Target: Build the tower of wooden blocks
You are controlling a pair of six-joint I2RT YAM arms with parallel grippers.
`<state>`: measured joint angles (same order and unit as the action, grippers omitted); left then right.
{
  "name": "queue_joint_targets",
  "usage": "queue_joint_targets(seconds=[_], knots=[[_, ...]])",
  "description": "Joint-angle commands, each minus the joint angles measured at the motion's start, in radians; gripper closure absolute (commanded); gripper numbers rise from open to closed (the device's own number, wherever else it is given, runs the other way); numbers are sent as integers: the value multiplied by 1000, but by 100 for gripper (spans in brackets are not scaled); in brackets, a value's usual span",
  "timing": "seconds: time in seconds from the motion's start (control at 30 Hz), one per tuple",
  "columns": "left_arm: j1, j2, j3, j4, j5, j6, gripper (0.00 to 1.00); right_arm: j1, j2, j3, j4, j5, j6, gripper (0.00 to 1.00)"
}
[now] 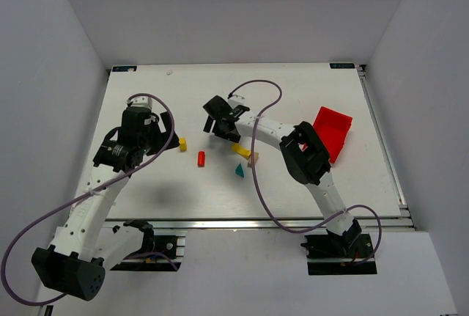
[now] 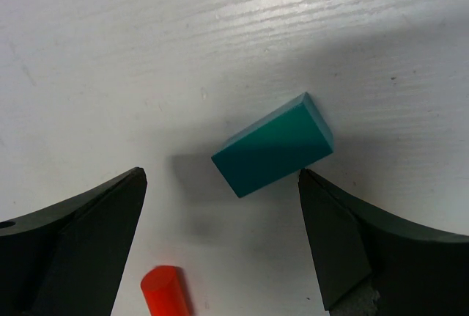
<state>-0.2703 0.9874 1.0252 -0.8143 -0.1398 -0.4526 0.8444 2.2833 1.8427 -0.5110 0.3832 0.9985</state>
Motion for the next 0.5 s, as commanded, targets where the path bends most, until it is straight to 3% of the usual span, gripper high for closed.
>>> queue_joint_targets(seconds=[0.0,0.27,0.47], knots=[[6,-41,-5,30,26,14,2,-7,34,76,-69,100,74,11],[6,-44,-20,41,51,19,2,-11,102,130,-116,135,104,12],[6,-43,-22,37,48,20,2,-31,75,50,-69,120,100,26]])
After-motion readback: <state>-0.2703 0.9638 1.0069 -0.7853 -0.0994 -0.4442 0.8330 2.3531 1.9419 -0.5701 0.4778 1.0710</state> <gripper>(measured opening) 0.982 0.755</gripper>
